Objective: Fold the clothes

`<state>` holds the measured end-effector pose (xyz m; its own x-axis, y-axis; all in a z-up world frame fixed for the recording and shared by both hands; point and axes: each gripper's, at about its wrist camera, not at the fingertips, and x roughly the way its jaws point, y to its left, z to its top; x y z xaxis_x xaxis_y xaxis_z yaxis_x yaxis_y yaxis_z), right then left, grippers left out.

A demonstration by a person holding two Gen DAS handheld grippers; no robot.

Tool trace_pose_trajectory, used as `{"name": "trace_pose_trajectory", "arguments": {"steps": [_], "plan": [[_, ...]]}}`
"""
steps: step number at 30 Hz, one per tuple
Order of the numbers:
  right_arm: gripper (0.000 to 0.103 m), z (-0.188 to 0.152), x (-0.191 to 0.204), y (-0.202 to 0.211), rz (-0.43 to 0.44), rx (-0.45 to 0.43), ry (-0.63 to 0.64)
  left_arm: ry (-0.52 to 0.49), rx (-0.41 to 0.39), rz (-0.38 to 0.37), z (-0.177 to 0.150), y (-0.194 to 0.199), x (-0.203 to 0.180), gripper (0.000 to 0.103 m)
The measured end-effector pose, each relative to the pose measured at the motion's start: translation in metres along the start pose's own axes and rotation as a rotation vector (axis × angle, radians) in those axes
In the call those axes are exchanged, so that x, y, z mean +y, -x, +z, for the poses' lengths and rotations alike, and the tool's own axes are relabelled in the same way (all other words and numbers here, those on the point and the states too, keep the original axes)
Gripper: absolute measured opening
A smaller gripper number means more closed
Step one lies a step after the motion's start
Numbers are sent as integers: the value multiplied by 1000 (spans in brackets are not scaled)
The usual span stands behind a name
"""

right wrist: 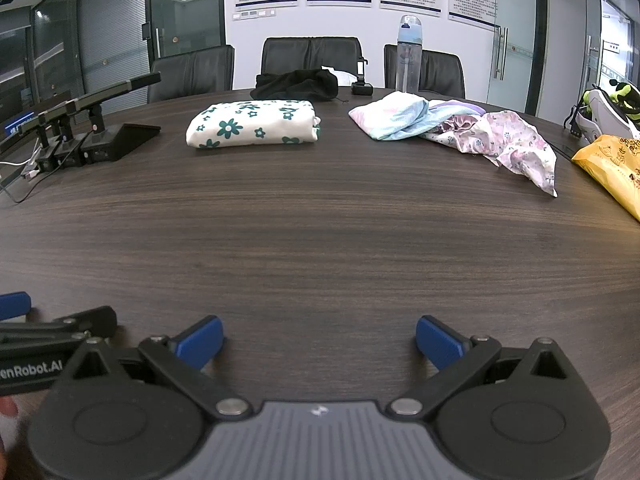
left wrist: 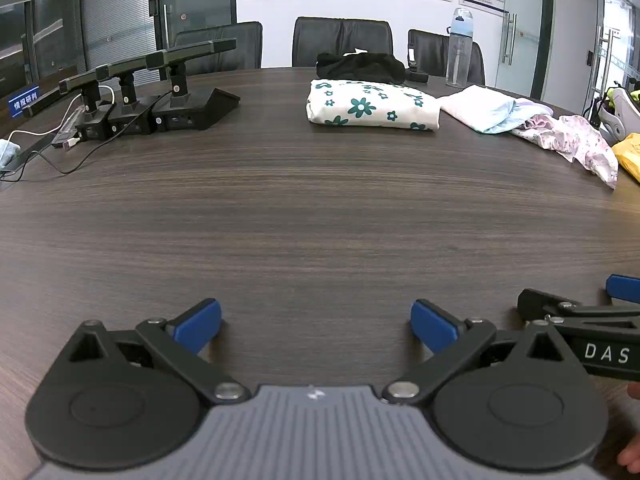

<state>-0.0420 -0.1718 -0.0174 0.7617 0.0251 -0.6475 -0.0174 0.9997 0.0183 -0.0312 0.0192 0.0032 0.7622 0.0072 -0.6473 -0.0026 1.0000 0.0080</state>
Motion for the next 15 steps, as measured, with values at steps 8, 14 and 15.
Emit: {"name": "trace_pose_trajectory", "arguments": {"steps": [8,14,15], "plan": [[103,0,1,0,0,0,-1,-1,0,0,0,0,0,103],[103,0,2,0,-2,0,-2,-1,0,-1,0,0,0,103],[103,0,2,0,-2,0,-2,-1,0,-1,0,0,0,103]]}}
